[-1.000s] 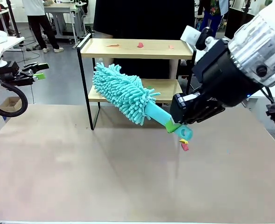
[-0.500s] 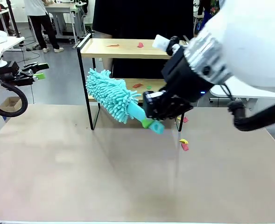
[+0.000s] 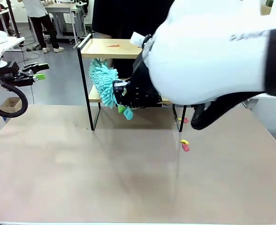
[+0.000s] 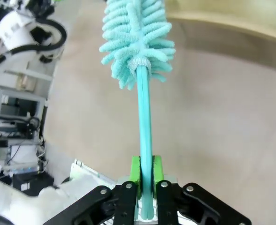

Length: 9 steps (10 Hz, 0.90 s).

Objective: Clean the shelf.
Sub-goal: Clean the specific section of the Shelf indicated by the human with the Duster.

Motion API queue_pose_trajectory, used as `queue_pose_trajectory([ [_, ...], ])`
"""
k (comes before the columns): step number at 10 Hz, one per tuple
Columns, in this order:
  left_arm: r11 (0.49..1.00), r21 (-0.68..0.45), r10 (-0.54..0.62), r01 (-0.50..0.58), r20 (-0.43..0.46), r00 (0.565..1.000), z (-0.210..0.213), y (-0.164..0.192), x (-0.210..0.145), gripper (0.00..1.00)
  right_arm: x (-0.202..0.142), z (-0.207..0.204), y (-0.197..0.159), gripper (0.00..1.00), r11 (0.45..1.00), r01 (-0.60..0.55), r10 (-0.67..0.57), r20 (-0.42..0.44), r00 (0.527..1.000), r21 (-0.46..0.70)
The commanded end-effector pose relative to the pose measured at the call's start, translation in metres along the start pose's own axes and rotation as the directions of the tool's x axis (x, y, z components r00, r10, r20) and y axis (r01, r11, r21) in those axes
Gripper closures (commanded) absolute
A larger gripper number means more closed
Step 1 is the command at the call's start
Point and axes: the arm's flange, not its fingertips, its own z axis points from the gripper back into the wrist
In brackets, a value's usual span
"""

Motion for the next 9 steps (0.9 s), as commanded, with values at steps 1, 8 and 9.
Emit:
queue_pose_trajectory([
  [1,1.0,0.002,-0.01,0.01,0.003,1.0,0.0,-0.002,0.003,0.0,0.022,-0.016,0.025,0.87,0.996,0.046,-0.041,0.054,0.998,-0.078],
  [8,1.0,0.002,-0.01,0.01,0.003,1.0,0.0,-0.002,0.003,0.0,0.081,-0.079,0.073,0.87,0.966,0.149,-0.126,0.119,0.985,-0.209],
  [9,1.0,0.002,-0.01,0.01,0.003,1.0,0.0,-0.002,0.003,0.0,0.086,-0.086,0.078,0.87,0.965,0.166,-0.143,0.121,0.982,-0.205],
])
